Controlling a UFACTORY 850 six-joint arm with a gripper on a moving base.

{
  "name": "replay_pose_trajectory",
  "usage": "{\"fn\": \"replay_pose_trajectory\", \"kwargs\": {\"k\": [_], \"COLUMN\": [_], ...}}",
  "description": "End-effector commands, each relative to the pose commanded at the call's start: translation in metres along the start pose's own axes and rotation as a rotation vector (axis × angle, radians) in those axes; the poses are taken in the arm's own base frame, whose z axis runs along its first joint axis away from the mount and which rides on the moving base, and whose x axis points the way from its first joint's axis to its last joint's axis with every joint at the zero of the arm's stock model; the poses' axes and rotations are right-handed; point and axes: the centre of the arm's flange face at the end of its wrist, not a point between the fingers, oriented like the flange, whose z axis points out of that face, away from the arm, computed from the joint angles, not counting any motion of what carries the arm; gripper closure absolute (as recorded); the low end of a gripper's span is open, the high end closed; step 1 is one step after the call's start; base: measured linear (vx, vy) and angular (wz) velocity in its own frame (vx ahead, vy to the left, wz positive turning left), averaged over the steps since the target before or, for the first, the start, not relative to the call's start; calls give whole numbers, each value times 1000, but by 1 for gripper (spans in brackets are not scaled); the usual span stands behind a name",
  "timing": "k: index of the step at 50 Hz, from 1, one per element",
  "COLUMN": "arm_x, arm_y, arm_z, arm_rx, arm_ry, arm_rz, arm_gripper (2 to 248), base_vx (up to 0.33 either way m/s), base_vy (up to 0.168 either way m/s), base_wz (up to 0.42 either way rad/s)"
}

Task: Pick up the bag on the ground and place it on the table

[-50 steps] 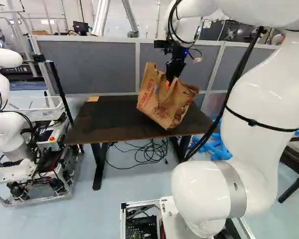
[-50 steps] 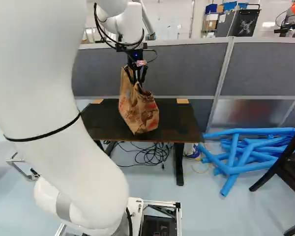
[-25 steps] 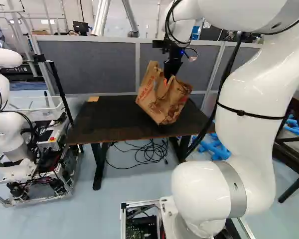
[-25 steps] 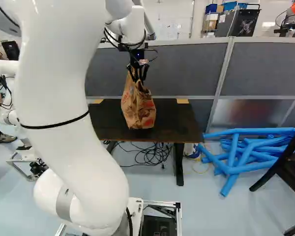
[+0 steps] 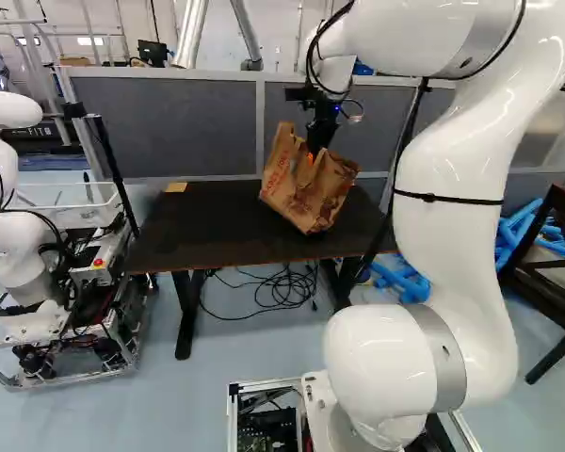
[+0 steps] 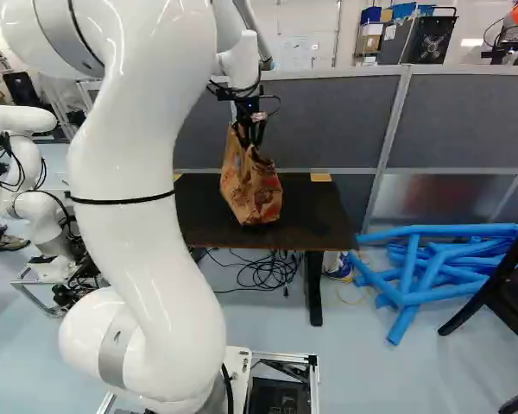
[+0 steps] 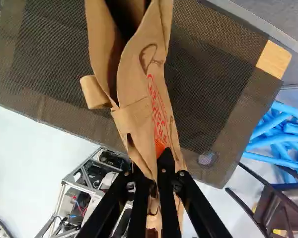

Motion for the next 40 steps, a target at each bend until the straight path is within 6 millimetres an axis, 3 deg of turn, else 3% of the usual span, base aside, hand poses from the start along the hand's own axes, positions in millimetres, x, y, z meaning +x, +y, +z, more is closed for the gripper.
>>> {"fn": "replay_pose_trajectory", "kwargs": {"k": [23, 40], "arm_x": [29, 36], "arm_y": [17, 22], "arm_z": [41, 67], "arm_rx": [-4, 9], "arm_ry": [-37, -65], "arm_rz": [-17, -18], "arm_gripper": [223, 223], "base_vx": [0, 0], "base_vy": [0, 0], "base_wz": [0, 0]}}
